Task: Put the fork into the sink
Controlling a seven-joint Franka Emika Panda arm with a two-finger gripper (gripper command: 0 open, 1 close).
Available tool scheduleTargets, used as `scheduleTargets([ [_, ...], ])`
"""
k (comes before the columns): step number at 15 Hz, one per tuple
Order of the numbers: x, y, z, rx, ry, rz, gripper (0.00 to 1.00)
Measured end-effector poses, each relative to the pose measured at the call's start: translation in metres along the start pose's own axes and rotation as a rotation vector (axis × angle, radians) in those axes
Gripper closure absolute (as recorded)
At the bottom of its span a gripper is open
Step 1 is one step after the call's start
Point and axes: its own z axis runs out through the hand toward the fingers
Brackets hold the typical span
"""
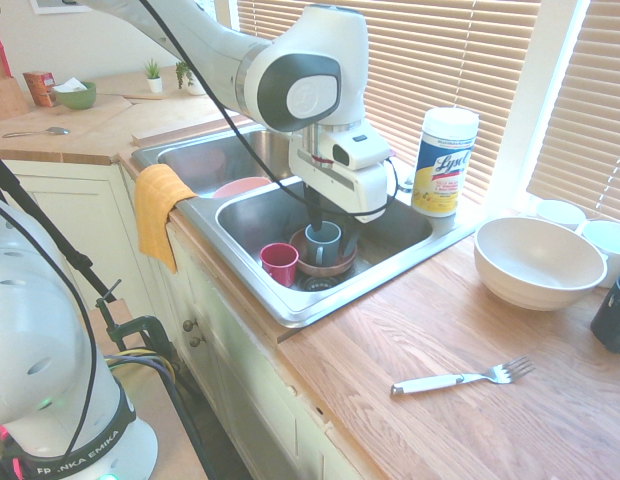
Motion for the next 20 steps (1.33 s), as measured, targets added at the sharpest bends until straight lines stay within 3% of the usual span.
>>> scheduleTargets([
  [6, 0.019, 0.012, -0.007, 0.015, 0.044, 0.094, 0.0],
  [12, 0.075, 0.103, -0.002, 0.006, 0.047, 0.277, 0.0],
  [17, 0.112, 0.183, 0.017, 0.0, 0.055, 0.384, 0.0],
  [20, 0.125, 0.206, 0.032, -0.003, 0.051, 0.409, 0.0],
])
